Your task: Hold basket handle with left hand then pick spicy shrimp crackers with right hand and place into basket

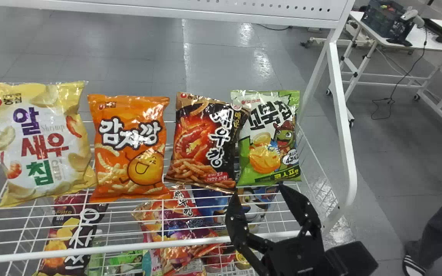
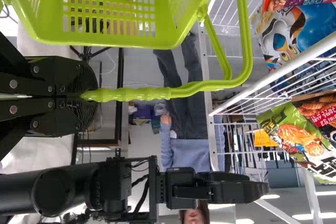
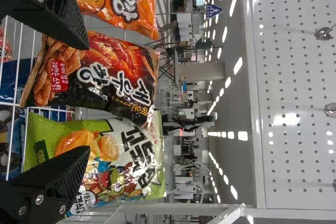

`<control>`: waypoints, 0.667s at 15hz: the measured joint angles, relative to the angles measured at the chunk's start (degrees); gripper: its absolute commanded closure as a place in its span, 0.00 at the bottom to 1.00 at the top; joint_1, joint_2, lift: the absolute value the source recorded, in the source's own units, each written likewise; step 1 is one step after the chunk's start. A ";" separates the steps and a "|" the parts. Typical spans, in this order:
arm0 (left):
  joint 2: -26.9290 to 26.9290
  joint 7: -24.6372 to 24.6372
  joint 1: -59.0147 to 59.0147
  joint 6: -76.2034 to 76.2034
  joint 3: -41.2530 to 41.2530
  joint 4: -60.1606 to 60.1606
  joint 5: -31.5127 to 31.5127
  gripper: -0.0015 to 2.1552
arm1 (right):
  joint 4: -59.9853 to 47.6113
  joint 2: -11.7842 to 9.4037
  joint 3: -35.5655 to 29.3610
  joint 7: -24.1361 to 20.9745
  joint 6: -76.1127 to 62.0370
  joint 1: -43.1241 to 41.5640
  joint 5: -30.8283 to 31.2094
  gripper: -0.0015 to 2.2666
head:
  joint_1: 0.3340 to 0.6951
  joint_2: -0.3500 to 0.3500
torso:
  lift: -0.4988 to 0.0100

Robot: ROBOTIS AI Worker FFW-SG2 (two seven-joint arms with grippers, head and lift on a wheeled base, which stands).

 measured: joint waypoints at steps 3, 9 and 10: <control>0.00 -0.24 0.27 0.00 0.00 0.09 0.06 0.88 | 1.09 1.16 1.36 0.00 4.74 -3.40 0.34 0.06 | 1.00 0.31 | 0.91; 0.00 -0.47 0.41 0.00 0.00 0.75 0.05 0.88 | 5.64 4.21 4.31 -0.79 9.29 -11.29 1.58 0.06 | 1.00 0.39 | 0.91; 0.00 -0.47 0.45 0.00 0.00 0.75 0.05 0.88 | 6.62 4.66 4.64 -1.16 9.54 -12.49 1.71 0.06 | 1.00 0.40 | 0.91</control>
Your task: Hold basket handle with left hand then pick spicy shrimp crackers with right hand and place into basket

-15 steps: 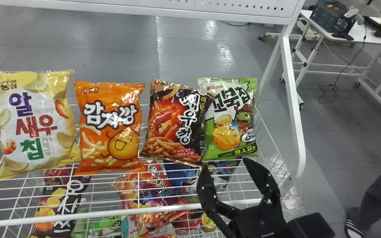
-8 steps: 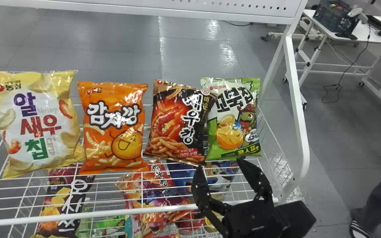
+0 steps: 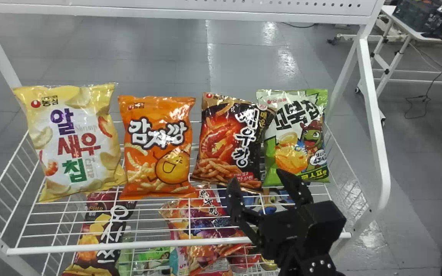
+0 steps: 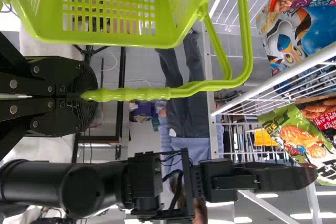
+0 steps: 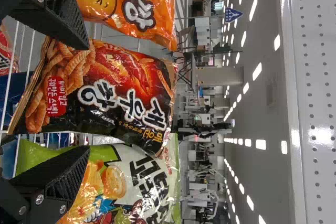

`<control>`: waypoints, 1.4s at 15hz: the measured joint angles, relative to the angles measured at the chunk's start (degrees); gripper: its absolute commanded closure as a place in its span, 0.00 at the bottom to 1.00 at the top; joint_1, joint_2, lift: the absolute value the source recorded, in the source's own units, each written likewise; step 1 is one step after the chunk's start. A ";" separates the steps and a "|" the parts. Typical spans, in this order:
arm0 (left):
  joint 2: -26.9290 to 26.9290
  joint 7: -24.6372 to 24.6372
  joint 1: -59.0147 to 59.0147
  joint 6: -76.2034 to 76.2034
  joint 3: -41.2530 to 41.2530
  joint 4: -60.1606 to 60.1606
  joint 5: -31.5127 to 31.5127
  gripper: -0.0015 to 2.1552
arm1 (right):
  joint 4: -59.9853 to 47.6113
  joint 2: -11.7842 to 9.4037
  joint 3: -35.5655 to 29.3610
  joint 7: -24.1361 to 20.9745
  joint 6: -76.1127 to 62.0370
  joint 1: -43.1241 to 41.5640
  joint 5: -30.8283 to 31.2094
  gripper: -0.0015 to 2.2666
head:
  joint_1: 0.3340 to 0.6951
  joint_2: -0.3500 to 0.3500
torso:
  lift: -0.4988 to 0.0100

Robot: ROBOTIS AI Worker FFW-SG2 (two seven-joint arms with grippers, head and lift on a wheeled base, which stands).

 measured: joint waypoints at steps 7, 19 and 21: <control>0.00 -0.63 0.26 0.00 0.16 0.36 0.14 0.88 | 5.05 2.64 1.07 -0.46 3.81 -7.36 0.19 0.06 | 1.00 0.44 | 0.91; 0.00 -1.13 0.07 0.00 0.62 1.73 0.39 0.88 | 12.13 5.59 2.79 -0.42 8.07 -16.38 0.10 0.06 | 1.00 0.50 | 0.91; 0.00 -1.26 -0.06 0.00 0.87 2.12 0.50 0.88 | 13.54 6.06 2.84 -0.42 8.27 -17.74 0.11 0.07 | 1.00 0.51 | 0.91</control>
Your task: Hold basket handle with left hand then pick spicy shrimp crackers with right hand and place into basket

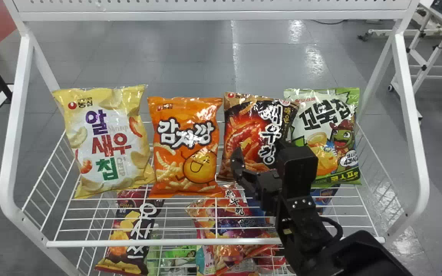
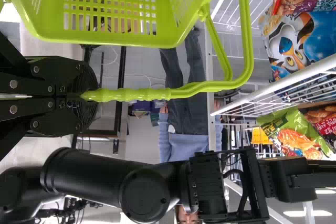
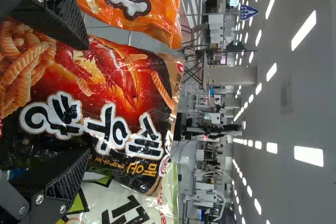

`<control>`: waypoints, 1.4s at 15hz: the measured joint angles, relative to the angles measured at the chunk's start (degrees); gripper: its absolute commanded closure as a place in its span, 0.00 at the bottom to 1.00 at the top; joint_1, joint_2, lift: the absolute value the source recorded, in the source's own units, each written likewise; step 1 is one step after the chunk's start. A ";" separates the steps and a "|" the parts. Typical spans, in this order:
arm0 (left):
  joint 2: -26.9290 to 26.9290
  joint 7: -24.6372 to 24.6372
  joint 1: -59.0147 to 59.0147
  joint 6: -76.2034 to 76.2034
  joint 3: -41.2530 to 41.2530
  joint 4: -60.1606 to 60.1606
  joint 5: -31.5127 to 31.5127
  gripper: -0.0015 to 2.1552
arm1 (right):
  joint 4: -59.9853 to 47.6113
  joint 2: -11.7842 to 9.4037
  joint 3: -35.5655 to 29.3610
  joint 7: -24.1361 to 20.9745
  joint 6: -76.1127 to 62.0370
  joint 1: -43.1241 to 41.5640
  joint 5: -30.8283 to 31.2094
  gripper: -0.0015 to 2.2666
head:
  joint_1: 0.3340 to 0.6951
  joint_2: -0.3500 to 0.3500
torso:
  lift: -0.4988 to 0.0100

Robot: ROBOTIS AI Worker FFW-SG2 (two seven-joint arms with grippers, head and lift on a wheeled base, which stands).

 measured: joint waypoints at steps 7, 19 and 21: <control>0.00 0.01 -0.66 0.00 0.17 1.05 0.03 0.88 | 0.99 0.23 0.00 0.14 3.36 -1.29 -0.18 0.18 | 1.00 0.52 | 0.91; 0.00 1.34 -0.73 0.00 -1.07 0.63 -0.44 0.88 | -6.56 -2.21 -2.71 -1.05 0.47 3.50 -1.30 0.77 | 1.00 0.44 | 0.91; 0.00 1.81 -0.72 0.00 -1.66 -0.30 -0.92 0.88 | -10.35 -3.73 -3.75 -1.02 0.32 5.86 -2.52 0.77 | 1.00 0.40 | 0.91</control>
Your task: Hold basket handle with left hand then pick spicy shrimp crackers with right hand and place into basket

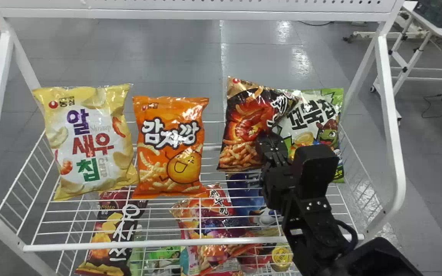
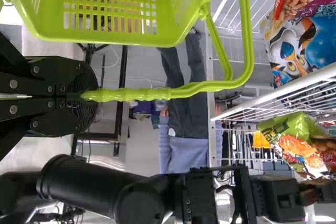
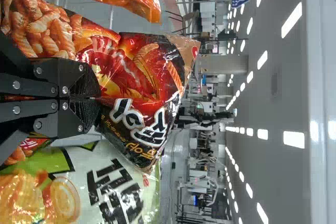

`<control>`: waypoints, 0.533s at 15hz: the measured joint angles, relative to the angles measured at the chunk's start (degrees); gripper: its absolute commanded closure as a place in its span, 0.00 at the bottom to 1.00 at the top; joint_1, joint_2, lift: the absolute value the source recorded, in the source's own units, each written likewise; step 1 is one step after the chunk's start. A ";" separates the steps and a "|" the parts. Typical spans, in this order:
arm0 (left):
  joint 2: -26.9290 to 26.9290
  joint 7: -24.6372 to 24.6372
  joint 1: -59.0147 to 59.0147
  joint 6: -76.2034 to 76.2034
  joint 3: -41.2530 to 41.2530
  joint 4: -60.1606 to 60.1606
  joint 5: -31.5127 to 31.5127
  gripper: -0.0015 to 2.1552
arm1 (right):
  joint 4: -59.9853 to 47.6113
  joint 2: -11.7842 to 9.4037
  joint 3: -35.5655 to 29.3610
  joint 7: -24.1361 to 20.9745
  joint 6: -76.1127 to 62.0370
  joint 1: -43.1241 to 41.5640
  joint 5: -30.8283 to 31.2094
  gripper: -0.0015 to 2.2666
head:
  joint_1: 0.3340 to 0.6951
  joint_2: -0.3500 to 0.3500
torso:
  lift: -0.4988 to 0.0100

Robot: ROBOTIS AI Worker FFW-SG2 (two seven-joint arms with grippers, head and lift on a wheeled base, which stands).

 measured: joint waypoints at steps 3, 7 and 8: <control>0.00 0.70 0.01 0.00 -1.00 -0.88 -0.63 0.88 | -5.20 -2.49 -0.66 0.51 -0.33 3.54 -3.18 0.77 | 1.00 0.36 | 0.91; 0.00 0.65 0.15 0.00 -1.43 -1.17 -1.07 0.88 | -10.81 -5.87 -0.28 0.94 -0.37 7.64 -4.38 0.77 | 1.00 0.36 | 0.91; 0.00 0.60 0.21 0.00 -1.43 -1.18 -1.07 0.88 | -12.19 -6.65 -0.24 0.97 -0.31 8.69 -4.92 0.77 | 1.00 0.36 | 0.91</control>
